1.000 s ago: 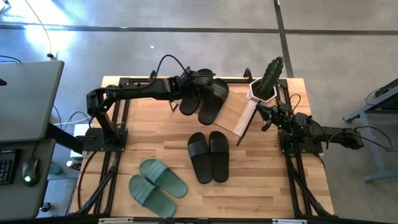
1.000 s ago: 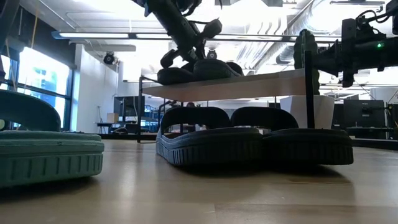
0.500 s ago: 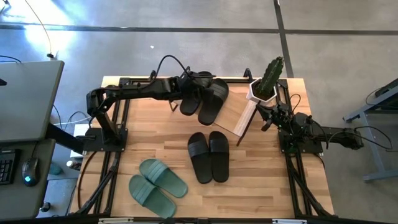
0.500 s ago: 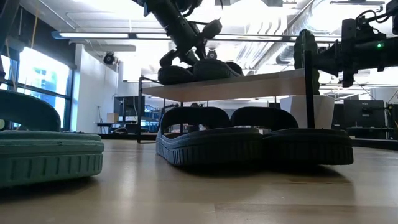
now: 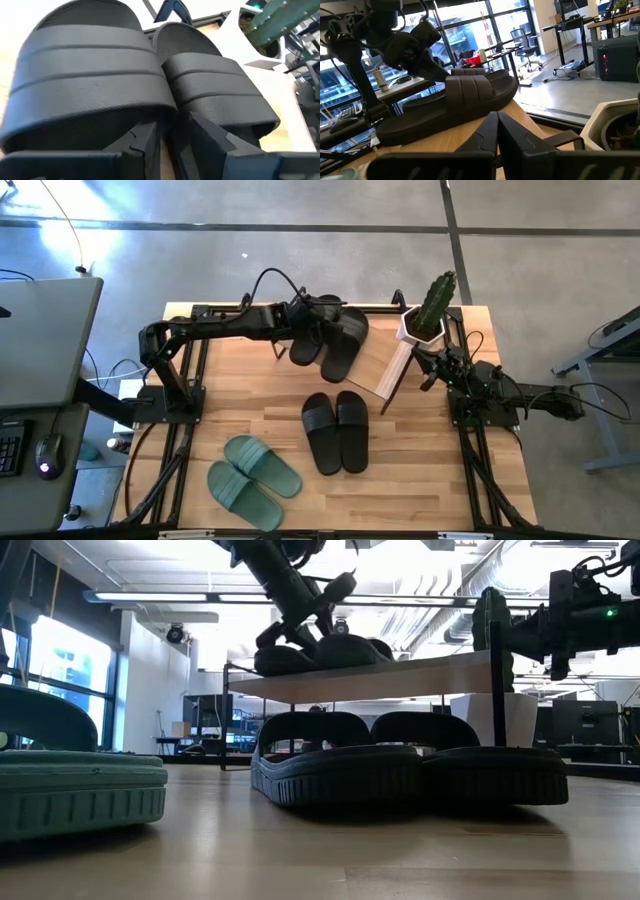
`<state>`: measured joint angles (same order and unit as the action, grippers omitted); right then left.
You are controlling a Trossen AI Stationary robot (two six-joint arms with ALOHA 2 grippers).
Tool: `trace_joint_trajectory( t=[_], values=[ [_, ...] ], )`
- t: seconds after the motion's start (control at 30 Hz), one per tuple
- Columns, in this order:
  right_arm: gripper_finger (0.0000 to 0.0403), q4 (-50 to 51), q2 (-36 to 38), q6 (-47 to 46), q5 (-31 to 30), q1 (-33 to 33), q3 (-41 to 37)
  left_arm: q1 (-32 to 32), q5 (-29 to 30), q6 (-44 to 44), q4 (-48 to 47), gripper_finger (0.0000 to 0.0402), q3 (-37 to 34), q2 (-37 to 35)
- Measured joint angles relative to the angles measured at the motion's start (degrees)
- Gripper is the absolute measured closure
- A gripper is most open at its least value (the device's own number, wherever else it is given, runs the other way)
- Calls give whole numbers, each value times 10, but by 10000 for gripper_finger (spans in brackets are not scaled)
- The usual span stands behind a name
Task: Pick and place slides into the shelf
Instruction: Put the black slide on the shelf, then adjust the black slide on the shelf
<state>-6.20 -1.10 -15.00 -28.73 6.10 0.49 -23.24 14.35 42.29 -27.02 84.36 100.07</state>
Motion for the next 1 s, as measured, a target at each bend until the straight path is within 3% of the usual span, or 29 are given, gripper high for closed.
trace_joint_trajectory(
  t=[0.33,0.8,1.0],
  values=[
    [402,0,0,0,0,0,0,0,-28,0,-4,301,0,-2],
    [402,1,0,0,-1,0,0,0,32,-35,-16,313,0,-48],
    [402,-16,0,-71,14,0,2,17,-19,-122,-15,314,0,-80]
  ],
)
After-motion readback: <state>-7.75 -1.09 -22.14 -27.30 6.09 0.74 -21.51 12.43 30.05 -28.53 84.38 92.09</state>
